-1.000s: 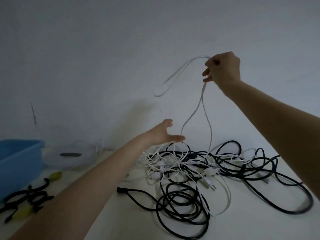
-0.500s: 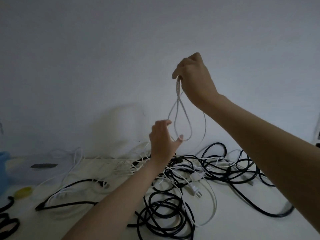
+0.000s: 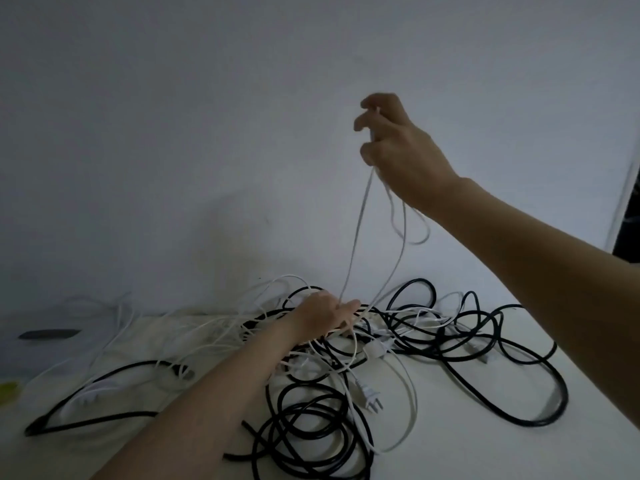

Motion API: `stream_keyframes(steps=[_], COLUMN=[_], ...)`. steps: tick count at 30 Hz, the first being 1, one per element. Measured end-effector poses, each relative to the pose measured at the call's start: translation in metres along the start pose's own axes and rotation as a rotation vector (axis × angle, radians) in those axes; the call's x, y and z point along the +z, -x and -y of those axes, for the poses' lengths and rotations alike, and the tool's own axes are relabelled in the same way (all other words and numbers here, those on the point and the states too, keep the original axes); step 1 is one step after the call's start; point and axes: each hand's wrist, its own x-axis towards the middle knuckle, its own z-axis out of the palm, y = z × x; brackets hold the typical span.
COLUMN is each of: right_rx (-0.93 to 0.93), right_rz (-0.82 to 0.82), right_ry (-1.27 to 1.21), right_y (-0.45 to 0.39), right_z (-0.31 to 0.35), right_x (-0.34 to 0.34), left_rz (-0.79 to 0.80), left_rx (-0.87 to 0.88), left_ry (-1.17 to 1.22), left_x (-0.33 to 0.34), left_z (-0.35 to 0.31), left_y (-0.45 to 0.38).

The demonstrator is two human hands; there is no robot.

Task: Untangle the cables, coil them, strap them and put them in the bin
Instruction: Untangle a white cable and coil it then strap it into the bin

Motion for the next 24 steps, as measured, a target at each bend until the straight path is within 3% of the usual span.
stream_keyframes(steps=[3, 6, 8, 10, 12, 19, 24], right_rx=[0.068, 0.331, 0.404, 0.536, 0.603, 0.891, 1.158], right_rz=[0.313, 1.051, 1.227, 1.182, 1.064, 0.510, -0.006], right_ry=[0.052, -0.120, -0.351, -0.768, -0.959, -0.887, -0.823], right_y=[0.017, 0.023, 0.018, 0.012, 0.007, -0.005, -0.011], right_z=[-0.003, 0.019, 0.038, 0.057, 0.067, 0.047, 0.006], right_x=[0.024, 0.032, 0.034, 0.036, 0.039, 0.038, 0.026], left_rz=[-0.042, -0.256, -0.285, -0.288, -0.294, -0.479, -0.451], left_rx=[-0.019, -0.014, 0.016, 0.062, 0.112, 0.205, 0.174], left_ry=[-0.067, 0.087, 0.099, 0.115, 0.144, 0.046, 0.044], left_x=[-0.031, -0.069, -0.089, -0.104, -0.114, -0.132, -0.130], left_z=[0.011, 0.019, 0.009, -0.008, -0.023, -0.039, -0.032], left_y=[0.014, 0.015, 0.015, 0.017, 0.018, 0.021, 0.017])
